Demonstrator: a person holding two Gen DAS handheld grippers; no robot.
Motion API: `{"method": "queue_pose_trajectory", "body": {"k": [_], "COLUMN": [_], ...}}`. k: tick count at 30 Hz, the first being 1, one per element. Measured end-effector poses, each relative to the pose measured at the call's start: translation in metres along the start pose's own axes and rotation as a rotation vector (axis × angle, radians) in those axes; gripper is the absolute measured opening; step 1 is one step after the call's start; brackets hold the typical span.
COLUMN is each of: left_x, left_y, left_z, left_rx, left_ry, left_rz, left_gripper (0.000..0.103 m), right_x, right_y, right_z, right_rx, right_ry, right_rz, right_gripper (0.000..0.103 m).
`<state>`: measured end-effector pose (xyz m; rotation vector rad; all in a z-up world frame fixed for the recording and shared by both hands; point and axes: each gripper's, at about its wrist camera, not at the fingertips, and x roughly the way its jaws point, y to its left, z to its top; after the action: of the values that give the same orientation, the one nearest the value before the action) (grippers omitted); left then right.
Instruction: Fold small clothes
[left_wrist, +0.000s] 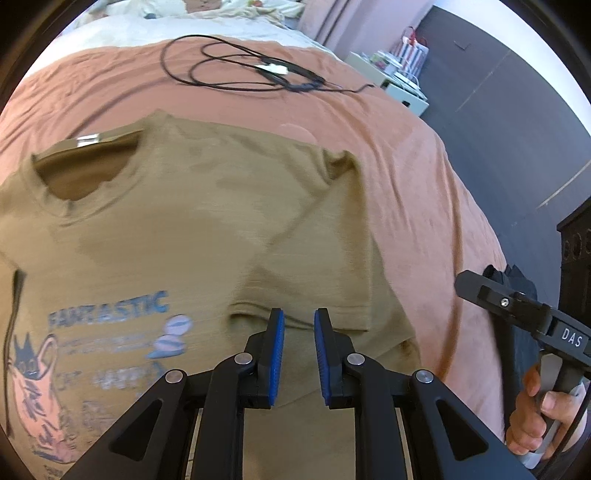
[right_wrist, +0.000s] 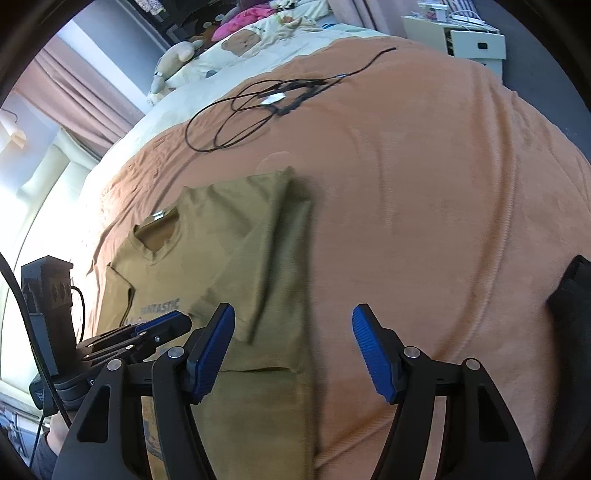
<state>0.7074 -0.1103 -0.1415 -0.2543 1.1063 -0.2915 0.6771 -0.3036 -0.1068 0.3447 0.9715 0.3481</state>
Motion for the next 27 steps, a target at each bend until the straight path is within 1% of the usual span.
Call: {"method": "queue_pose_trajectory", "body": {"k": [1, 2, 3, 5, 7, 12, 15, 19, 20, 21, 22, 23, 24, 26, 27], "left_x": [0.003, 0.005, 0.008, 0.011, 0.016, 0.032, 0.043, 0.046, 0.047, 0.046, 0.045, 0.044, 0.042, 0.037, 0.033], "left_y": [-0.004, -0.006, -0.01, -0.017, -0.023, -0.035, -0.039, -0.042, -0.042, -0.041, -0.04, -0.039, -0.038, -0.035, -0.033], "left_z": [0.0, 0.001, 0.002, 0.001, 0.001, 0.001, 0.001, 0.003, 0.004, 0.005, 0.005, 0.006, 0.007, 0.009, 0.011], "left_rx": [0.008, 0.014, 0.023, 0.036, 0.052, 0.079, 0.101, 0.11, 0.108, 0.106, 0.107, 0.11, 0.111, 0.111, 0.109], "left_ry": [0.003, 0.006, 0.009, 0.011, 0.009, 0.031, 0.042, 0.022, 0.021, 0.017, 0.015, 0.014, 0.011, 0.0, -0.009], "left_rz": [-0.001, -0.001, -0.002, -0.006, -0.009, 0.008, 0.057, 0.068, 0.067, 0.064, 0.062, 0.06, 0.061, 0.066, 0.066], "left_gripper": [0.02, 0.022, 0.024, 0.033, 0.036, 0.036, 0.036, 0.036, 0.035, 0.031, 0.018, 0.01, 0.009, 0.005, 0.005], "right_x": [0.0, 0.0, 0.001, 0.001, 0.001, 0.002, 0.002, 0.005, 0.007, 0.01, 0.012, 0.015, 0.018, 0.024, 0.027], "right_y": [-0.003, -0.006, -0.009, -0.016, -0.021, -0.03, -0.033, -0.03, -0.029, -0.027, -0.026, -0.025, -0.022, -0.02, -0.019], "right_z": [-0.001, -0.002, -0.002, -0.002, -0.002, -0.006, -0.008, -0.01, -0.011, -0.012, -0.013, -0.013, -0.014, -0.015, -0.017], "right_rx": [0.005, 0.011, 0.017, 0.027, 0.035, 0.046, 0.053, 0.052, 0.052, 0.05, 0.049, 0.049, 0.047, 0.045, 0.045], "right_ry": [0.002, 0.002, 0.006, 0.013, 0.016, 0.024, 0.033, 0.042, 0.045, 0.052, 0.056, 0.062, 0.071, 0.08, 0.089], "right_rz": [-0.002, -0.001, 0.002, 0.01, 0.015, 0.027, 0.032, 0.041, 0.043, 0.046, 0.047, 0.051, 0.056, 0.059, 0.06], "right_gripper": [0.065, 0.061, 0.056, 0.051, 0.049, 0.049, 0.049, 0.049, 0.049, 0.049, 0.049, 0.049, 0.049, 0.049, 0.049]}}
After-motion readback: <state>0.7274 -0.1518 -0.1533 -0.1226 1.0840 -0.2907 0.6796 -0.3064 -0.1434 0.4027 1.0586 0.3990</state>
